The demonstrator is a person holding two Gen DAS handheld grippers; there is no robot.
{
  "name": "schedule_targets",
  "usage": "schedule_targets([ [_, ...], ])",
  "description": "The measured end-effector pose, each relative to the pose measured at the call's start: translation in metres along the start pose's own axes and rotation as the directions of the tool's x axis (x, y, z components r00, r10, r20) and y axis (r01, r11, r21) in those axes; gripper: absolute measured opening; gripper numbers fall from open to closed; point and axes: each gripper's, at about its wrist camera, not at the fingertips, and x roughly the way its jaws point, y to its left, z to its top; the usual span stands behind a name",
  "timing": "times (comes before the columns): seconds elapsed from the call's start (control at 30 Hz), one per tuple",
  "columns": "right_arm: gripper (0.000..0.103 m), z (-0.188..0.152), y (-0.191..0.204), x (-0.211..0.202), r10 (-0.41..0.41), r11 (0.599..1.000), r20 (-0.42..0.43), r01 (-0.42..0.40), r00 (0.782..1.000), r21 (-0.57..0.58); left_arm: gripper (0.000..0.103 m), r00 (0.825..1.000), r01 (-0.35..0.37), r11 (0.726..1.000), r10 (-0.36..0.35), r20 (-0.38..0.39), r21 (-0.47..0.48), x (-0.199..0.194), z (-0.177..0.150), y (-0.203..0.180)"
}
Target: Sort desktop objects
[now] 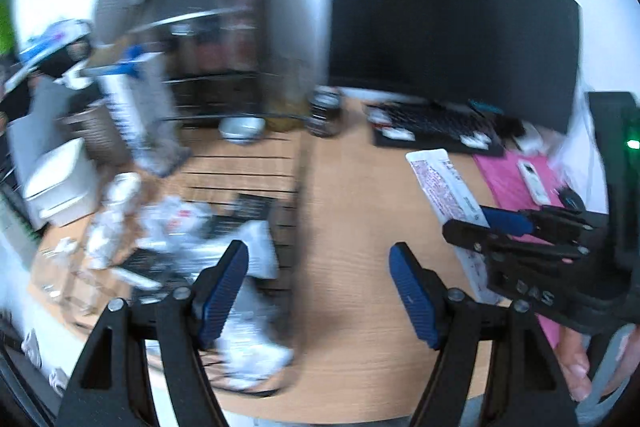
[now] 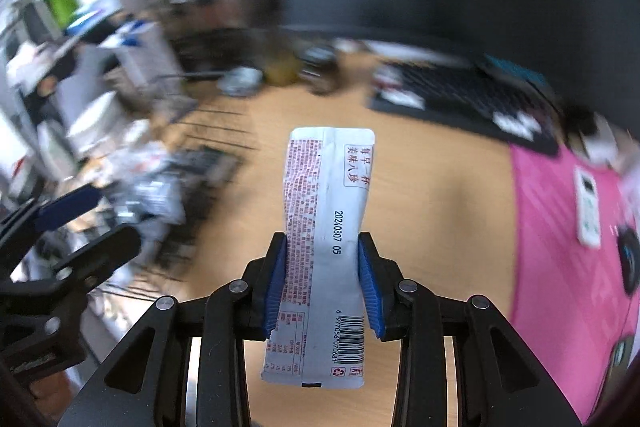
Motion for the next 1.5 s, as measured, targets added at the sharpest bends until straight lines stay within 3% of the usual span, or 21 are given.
schedule_targets([
  [0.13,0.035,0.022,0.066,0.006,0.098,0.991,-0.002,-0.097,0.995,-0.094,0.079,0.994,-0.109,0.988,0.107,-0.019,-0.106,-0.009,-0.006,0.064],
  [0.3,0.035,0.037,0.133,0.040,0.162,0.971,-0.063,-0.170,0.985,-0.169,0.079,0.986,-0.163,0.961,0.153,-0.063,-0.222,-0.016,-0.021,0.127],
  [0.57,0.035,0.038,0.182,0.086,0.168,0.959,-0.134,-0.193,0.977,-0.207,0.079,0.981,-0.191,0.944,0.175,-0.081,-0.270,-0.026,-0.042,0.156],
  [0.83,0.044,0.034,0.184,0.083,0.152,0.959,-0.092,-0.170,0.984,-0.227,0.079,0.981,-0.193,0.943,0.175,-0.089,-0.273,-0.023,-0.042,0.153],
  [1.1,0.048,0.023,0.152,0.043,0.151,0.965,-0.035,-0.155,0.988,-0.210,0.079,0.985,-0.173,0.946,0.162,-0.061,-0.276,-0.032,-0.041,0.124],
  [1.37,0.048,-0.035,0.108,-0.007,0.012,0.966,0.087,0.011,0.996,-0.259,0.079,0.981,-0.192,0.949,0.192,-0.024,-0.250,-0.068,-0.073,0.080],
  [1.5,0.048,-0.068,0.087,-0.024,-0.007,0.971,0.095,0.030,0.995,-0.237,0.079,0.975,-0.217,0.948,0.222,-0.008,-0.234,-0.082,-0.096,0.059],
])
